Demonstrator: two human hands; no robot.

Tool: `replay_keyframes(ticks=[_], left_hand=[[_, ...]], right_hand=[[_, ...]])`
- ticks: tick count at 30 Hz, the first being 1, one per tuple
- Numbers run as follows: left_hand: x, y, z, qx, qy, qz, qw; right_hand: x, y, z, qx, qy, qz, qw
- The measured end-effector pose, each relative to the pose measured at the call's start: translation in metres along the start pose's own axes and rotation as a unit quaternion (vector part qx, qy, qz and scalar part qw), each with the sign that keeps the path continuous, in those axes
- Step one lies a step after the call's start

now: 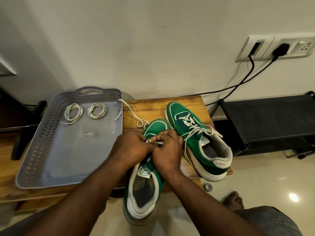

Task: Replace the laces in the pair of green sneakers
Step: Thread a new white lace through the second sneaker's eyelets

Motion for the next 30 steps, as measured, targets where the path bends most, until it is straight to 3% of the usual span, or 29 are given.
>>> replay_keyframes(ticks=[5,10,14,17,23,30], left_hand=[[-0.004,0.003,-0.001,0.022,0.01,-0.086,0.996],[0.002,0.001,-0.004,0.105,-0.005,-0.122,0.987],[0.01,0.006,-0.003,0.029,0.049,-0.2,0.978],[0.014,0.005,0.001,-0.028,0.07,-0.168,0.983],[0.022,-0.003,-0.002,-0.023,0.035,-0.004,0.999],[0.022,0.001,0.008,-0.03,0.071,0.021,0.997]], right_hand=[[-0.002,-0.009,-0.004,0.046,-0.044,0.016,0.998],[0.003,-0.011,-0.004,0.048,-0.044,0.059,0.996],[0.007,-0.01,-0.005,0.05,-0.019,0.072,0.996],[0.007,-0.007,-0.006,0.049,-0.004,0.05,0.998],[0.008,-0.011,-0.009,0.053,0.014,0.007,0.998],[0.005,-0.012,-0.002,0.021,0.003,0.045,0.999]])
Point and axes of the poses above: each hand's wrist, its own z-axis away from the middle knuckle, its own y-axis out of the palm, x = y × z, the point moved 2 cm from there along -z, towards the middle knuckle, and after that the axes turned 13 degrees about z, right-handed, at the moved point
